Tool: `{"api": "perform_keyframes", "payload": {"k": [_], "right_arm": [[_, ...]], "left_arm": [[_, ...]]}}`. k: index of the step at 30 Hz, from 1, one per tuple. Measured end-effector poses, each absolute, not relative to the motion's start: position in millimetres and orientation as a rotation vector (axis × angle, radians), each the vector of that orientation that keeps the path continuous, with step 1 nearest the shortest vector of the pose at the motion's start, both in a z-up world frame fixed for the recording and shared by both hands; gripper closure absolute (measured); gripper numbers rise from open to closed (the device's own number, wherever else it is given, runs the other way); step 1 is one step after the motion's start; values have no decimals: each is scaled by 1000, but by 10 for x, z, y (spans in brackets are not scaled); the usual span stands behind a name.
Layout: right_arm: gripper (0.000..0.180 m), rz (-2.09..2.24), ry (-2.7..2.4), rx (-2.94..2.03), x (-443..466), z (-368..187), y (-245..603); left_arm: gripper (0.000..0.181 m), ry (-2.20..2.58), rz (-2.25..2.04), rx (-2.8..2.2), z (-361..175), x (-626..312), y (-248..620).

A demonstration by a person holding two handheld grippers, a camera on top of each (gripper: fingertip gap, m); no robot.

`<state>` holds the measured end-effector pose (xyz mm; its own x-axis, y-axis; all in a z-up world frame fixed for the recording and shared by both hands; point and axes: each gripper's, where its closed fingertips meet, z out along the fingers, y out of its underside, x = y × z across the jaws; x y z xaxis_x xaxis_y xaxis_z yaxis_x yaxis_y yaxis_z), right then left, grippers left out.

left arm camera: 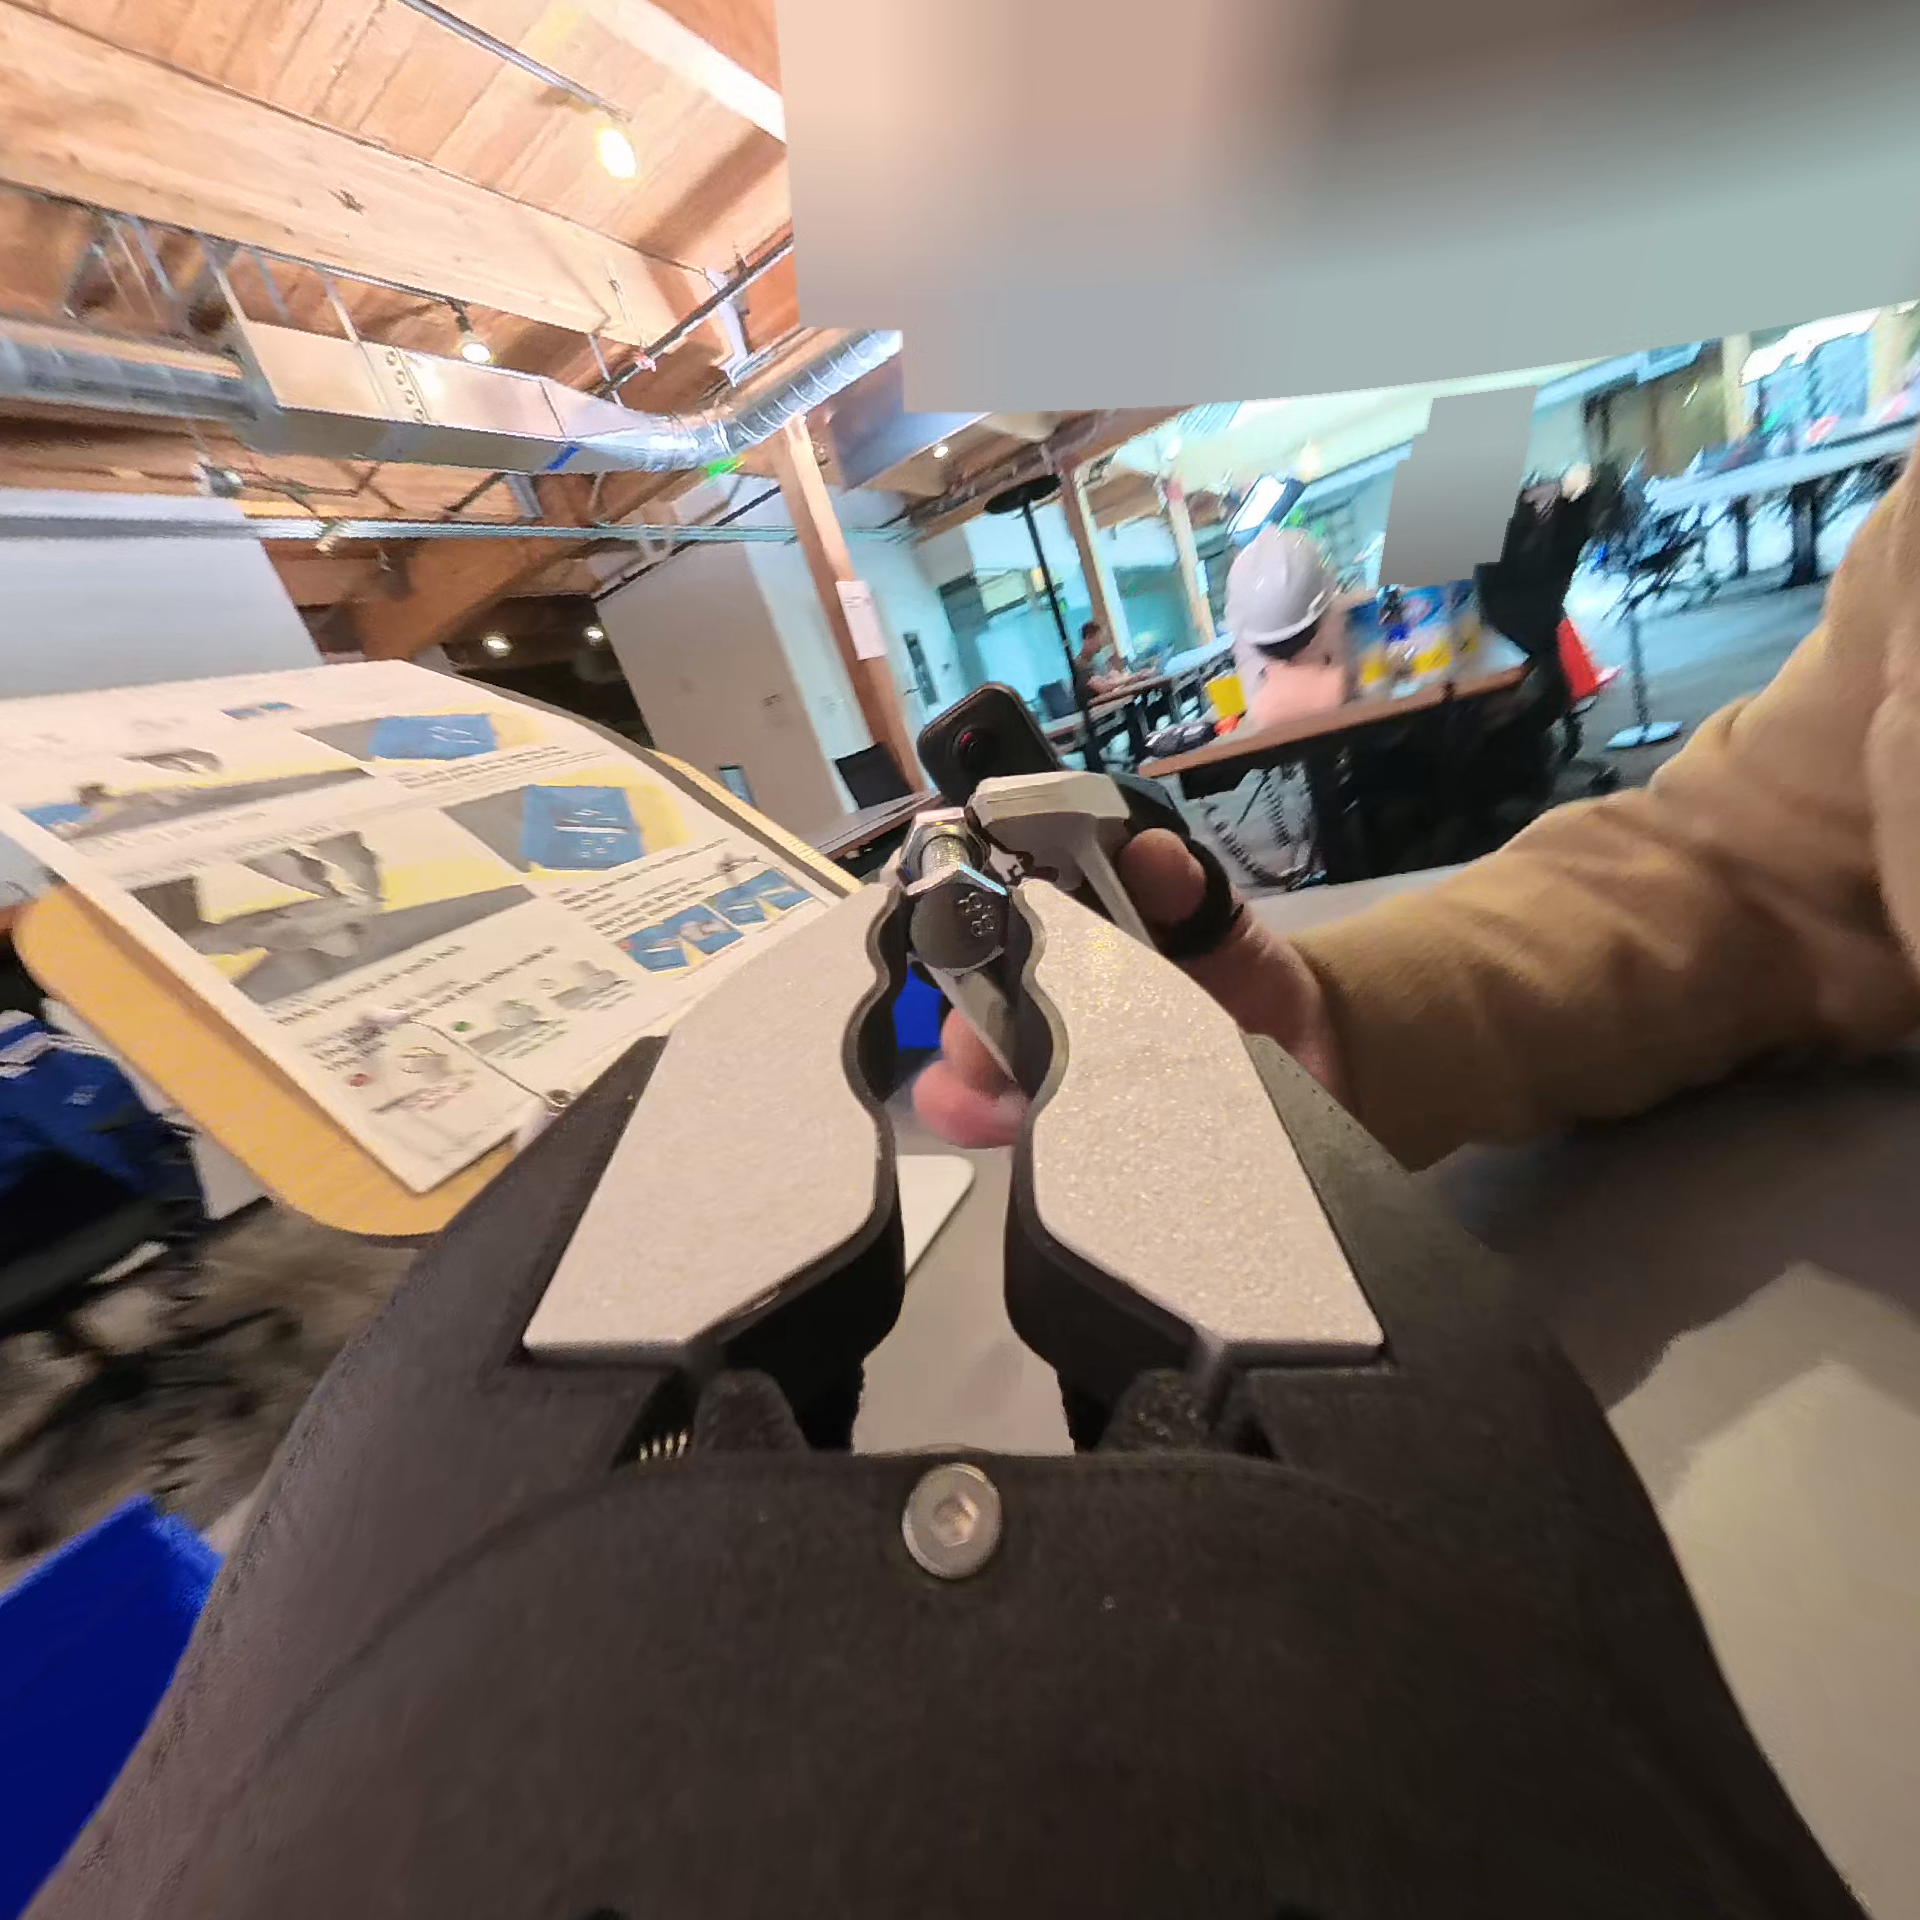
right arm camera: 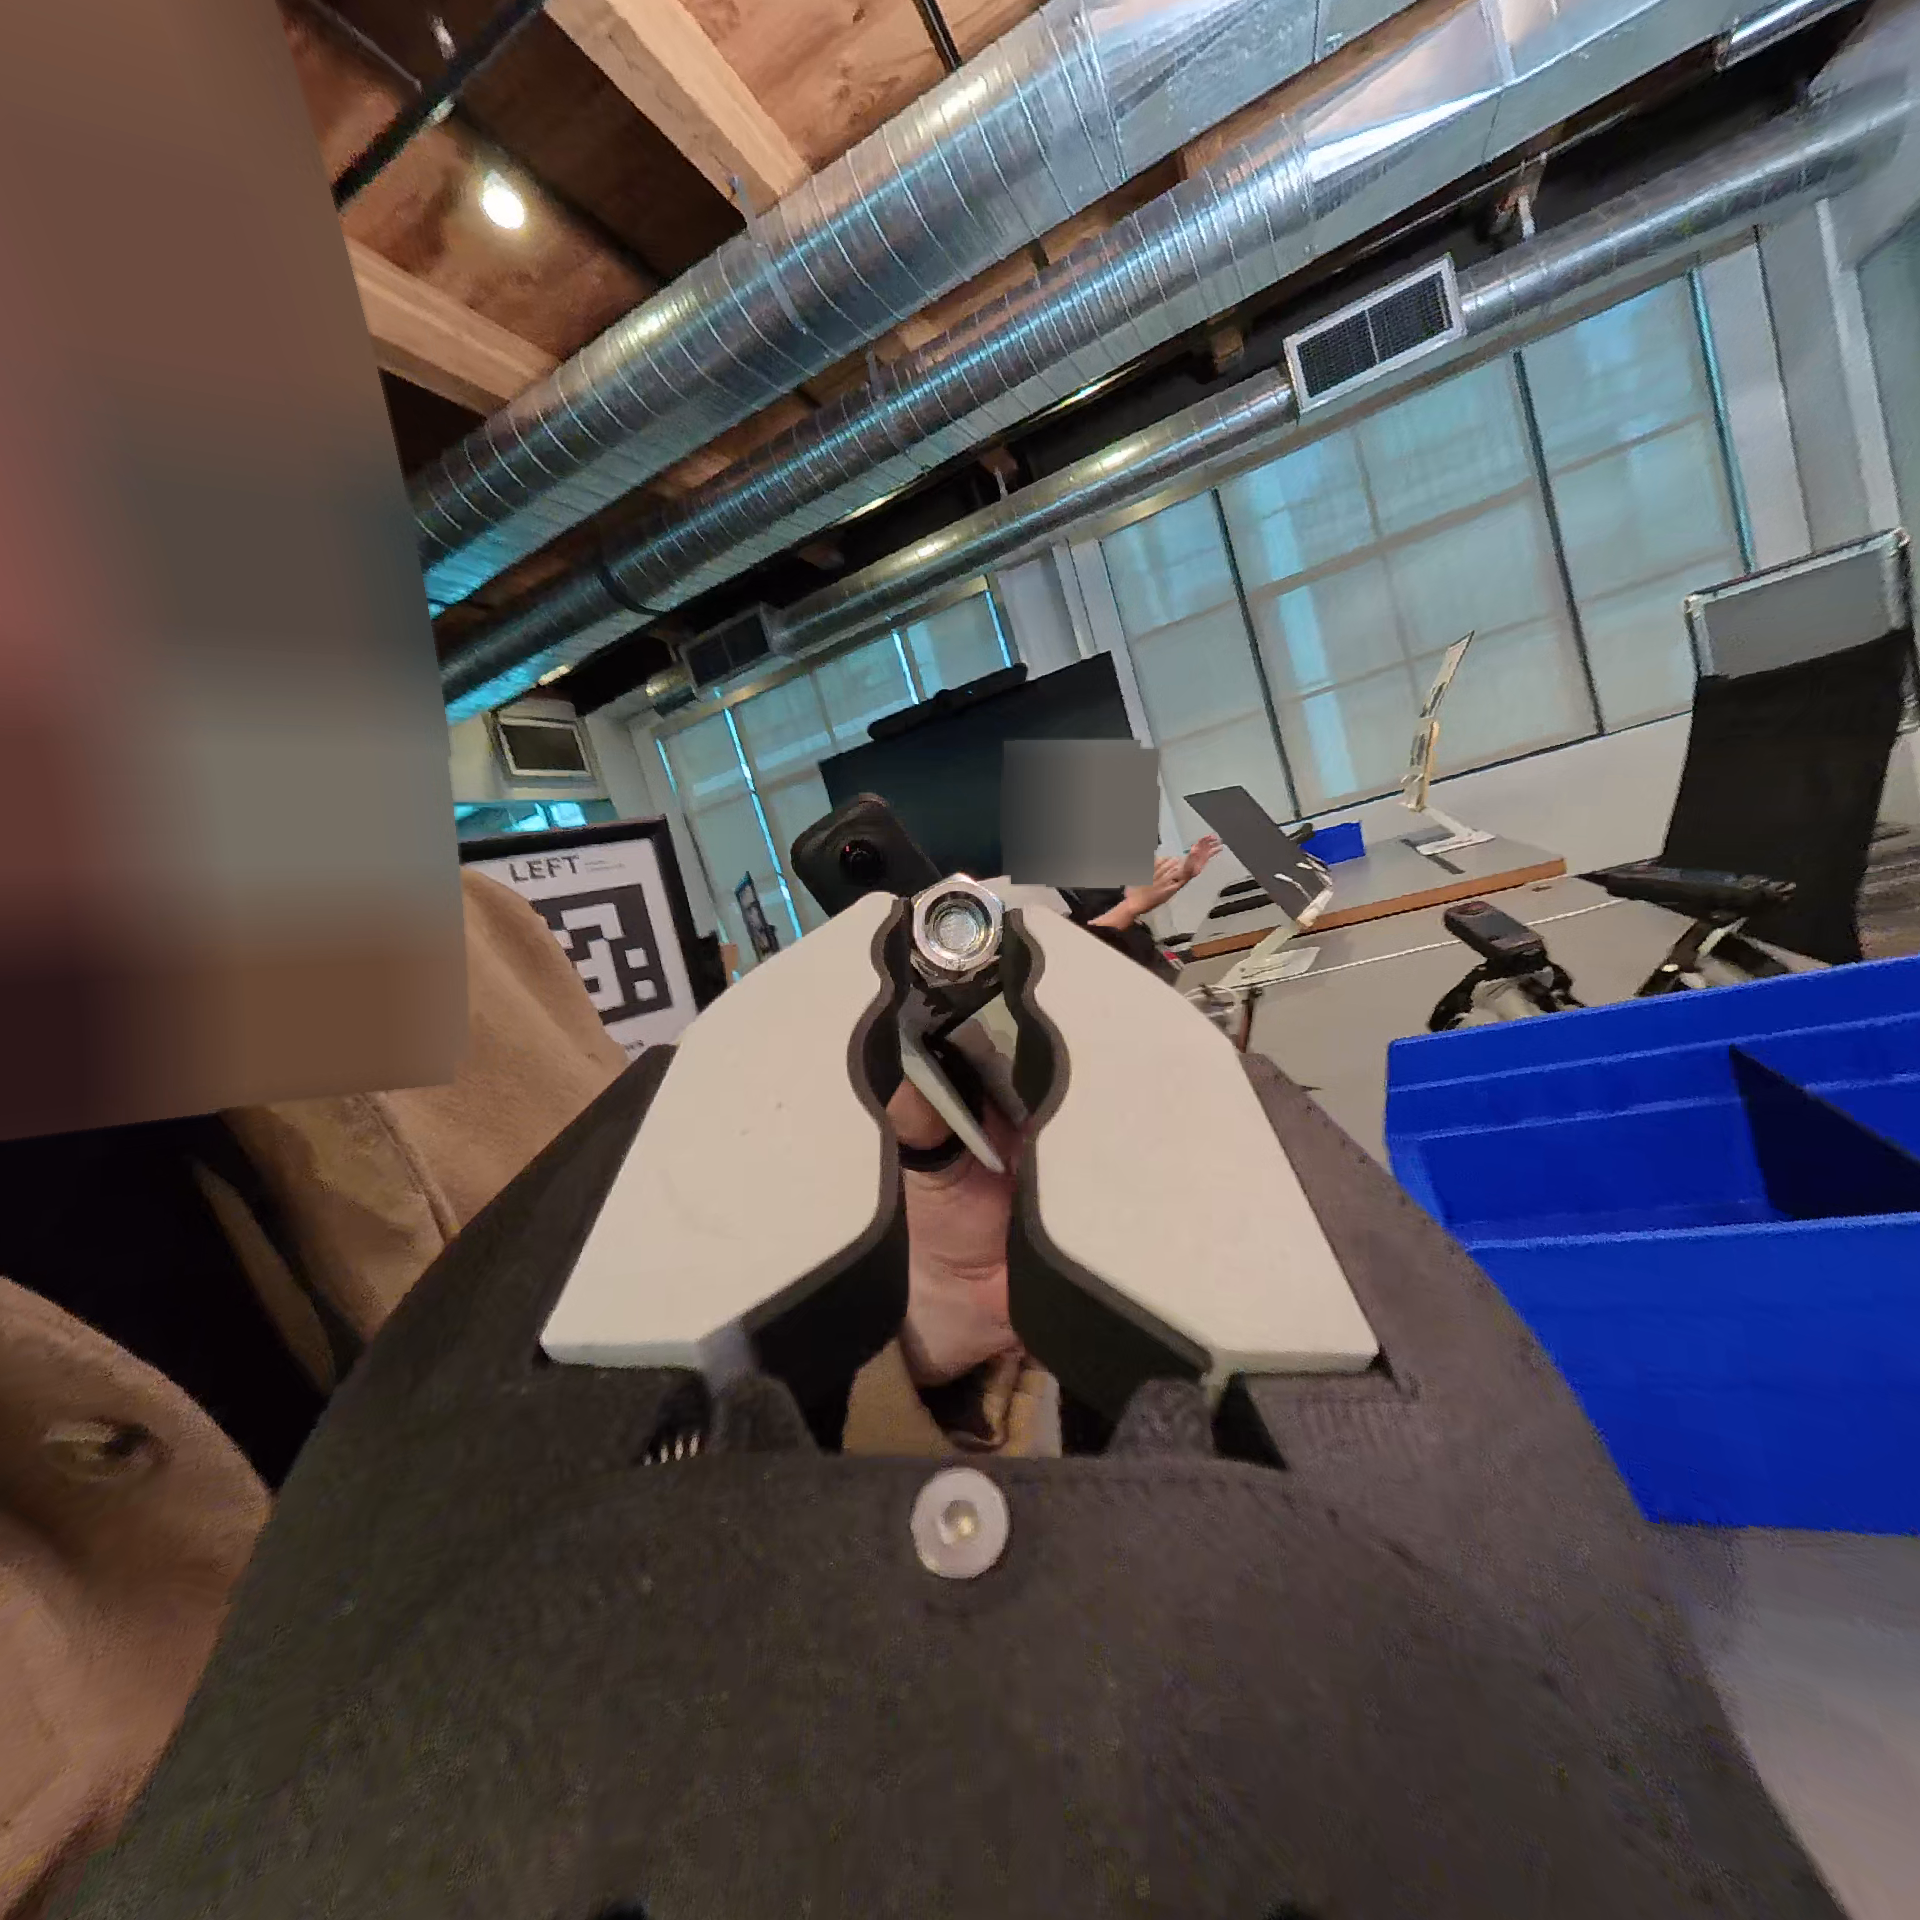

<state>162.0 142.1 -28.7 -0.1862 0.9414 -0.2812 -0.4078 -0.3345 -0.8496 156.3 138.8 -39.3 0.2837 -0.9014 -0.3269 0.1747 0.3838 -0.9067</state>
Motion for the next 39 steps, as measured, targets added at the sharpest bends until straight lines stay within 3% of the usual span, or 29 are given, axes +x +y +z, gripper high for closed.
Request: {"api": "perform_keyframes", "payload": {"k": [28,39], "right_arm": [[163,1902,-711,-1067,1580,-350,1425],[163,1991,-666,-1175,1469,-497,1449]], "left_arm": [[164,1118,-625,-847,-441,1455,1314],[164,1346,-254,-796,-580,1349,1335]]}}
